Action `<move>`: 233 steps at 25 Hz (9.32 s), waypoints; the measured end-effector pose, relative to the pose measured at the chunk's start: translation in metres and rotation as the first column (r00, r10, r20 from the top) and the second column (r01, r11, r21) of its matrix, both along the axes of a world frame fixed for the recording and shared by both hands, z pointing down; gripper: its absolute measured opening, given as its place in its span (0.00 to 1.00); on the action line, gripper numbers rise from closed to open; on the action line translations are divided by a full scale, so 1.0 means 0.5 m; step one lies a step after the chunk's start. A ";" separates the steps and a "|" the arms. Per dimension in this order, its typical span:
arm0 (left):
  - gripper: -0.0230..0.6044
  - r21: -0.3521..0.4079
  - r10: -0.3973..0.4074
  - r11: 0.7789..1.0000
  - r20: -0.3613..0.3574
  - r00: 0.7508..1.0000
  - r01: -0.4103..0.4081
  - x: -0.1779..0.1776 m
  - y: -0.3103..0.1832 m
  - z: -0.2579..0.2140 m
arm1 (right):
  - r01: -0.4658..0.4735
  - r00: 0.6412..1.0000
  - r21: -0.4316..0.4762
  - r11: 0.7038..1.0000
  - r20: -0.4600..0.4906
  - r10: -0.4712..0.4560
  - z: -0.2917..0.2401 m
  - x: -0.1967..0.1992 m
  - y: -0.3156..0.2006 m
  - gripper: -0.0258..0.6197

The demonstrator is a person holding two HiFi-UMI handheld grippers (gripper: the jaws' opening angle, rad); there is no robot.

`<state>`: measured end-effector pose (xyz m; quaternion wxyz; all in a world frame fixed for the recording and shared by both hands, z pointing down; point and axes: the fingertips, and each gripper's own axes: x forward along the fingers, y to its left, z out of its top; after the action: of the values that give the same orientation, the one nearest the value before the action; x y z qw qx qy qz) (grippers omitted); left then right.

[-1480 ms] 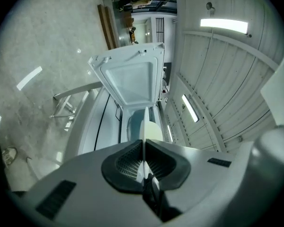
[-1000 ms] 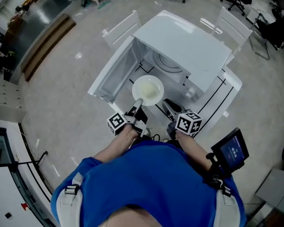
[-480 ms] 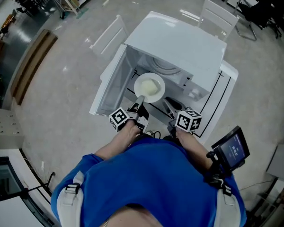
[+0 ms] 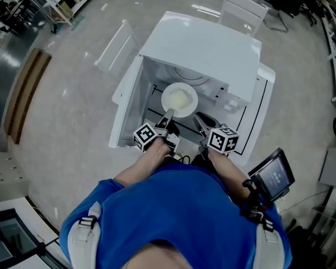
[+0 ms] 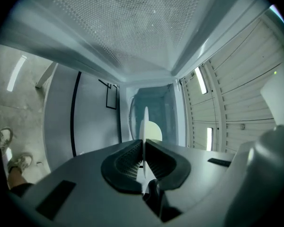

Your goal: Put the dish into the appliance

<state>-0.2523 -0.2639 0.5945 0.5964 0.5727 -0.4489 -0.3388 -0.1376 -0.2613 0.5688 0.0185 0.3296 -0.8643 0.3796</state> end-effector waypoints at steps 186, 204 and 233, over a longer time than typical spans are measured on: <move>0.05 -0.003 0.262 0.912 0.774 0.576 -0.410 0.041 -0.229 0.064 | -0.057 0.991 0.093 0.994 -0.116 0.068 0.015 0.027 -0.016 0.10; 0.05 0.060 0.239 0.872 0.814 0.529 -0.487 0.030 -0.046 -0.006 | -0.097 0.987 0.090 0.991 -0.118 0.107 -0.001 0.020 0.061 0.10; 0.05 0.093 0.122 0.934 0.824 0.554 -0.344 -0.008 0.202 -0.007 | 0.025 0.987 0.128 0.991 -0.159 -0.004 -0.003 0.043 0.185 0.04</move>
<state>-0.2561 -0.1627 0.5911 0.2920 0.7865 -0.5441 -0.0116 -0.1163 -0.1688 0.5672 0.0684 0.3528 -0.8853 0.2953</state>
